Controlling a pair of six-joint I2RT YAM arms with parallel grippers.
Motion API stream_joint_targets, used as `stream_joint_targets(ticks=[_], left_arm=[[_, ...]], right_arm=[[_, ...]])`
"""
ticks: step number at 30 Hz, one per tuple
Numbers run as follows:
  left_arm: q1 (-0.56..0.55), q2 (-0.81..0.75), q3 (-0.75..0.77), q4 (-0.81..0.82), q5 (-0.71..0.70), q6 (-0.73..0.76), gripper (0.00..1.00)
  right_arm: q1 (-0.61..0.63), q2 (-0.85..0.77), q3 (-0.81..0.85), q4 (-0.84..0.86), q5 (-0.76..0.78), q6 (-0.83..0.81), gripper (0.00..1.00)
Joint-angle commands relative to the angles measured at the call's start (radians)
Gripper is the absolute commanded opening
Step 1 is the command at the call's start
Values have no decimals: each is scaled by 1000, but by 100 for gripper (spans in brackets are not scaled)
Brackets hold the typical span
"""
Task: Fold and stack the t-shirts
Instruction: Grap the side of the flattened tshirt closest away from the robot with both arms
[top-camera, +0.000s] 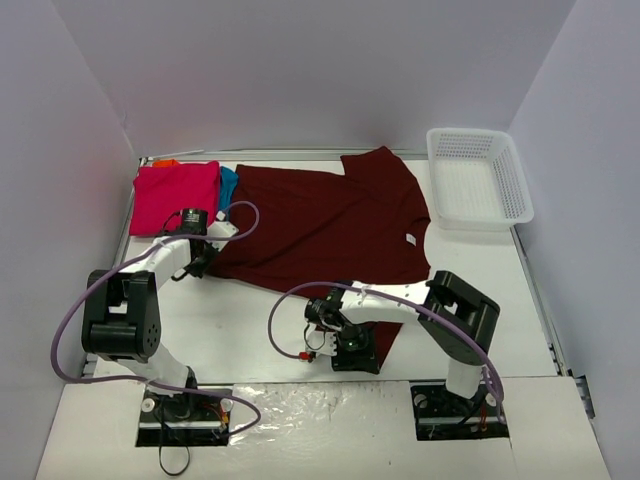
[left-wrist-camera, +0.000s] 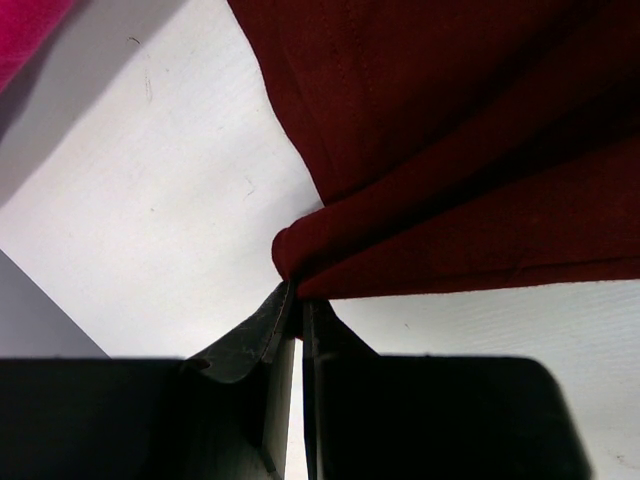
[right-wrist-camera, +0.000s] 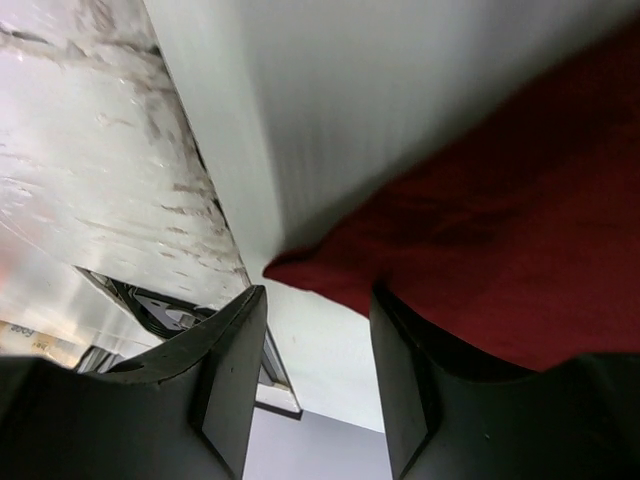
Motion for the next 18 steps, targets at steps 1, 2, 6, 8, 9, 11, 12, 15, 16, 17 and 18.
stream_joint_targets(ticks=[1,2,6,8,9,11,12,15,16,17,18], left_arm=[[11,-27,-1,-11,1,-4,2],[11,-29,-1,-11,3,-4,2],[11,-29,-2,-9,10,-3,2],[10,-27,-4,-9,10,-3,2],[11,-26,-4,-9,10,-3,2],[11,-25,-6,-8,12,-3,2],[11,-25,-6,-8,12,-3,2],[11,-24,-6,-9,12,-1,2],[10,-25,-4,-11,12,-1,2],[10,-27,-4,-9,12,-1,2],[10,-27,-4,-9,12,0,2]], right_arm=[[25,29,1,-33,-7,8,43],[27,35,1,-29,-8,8,43],[32,64,18,-18,-21,14,44],[42,81,32,-19,-31,18,45],[47,86,32,-18,-24,26,45],[59,91,34,-12,-16,32,46],[59,94,34,-9,-10,37,46],[62,104,32,-7,-11,40,49],[64,112,34,-9,-15,46,50],[70,114,35,-7,-18,48,51],[75,117,38,-4,-15,54,51]])
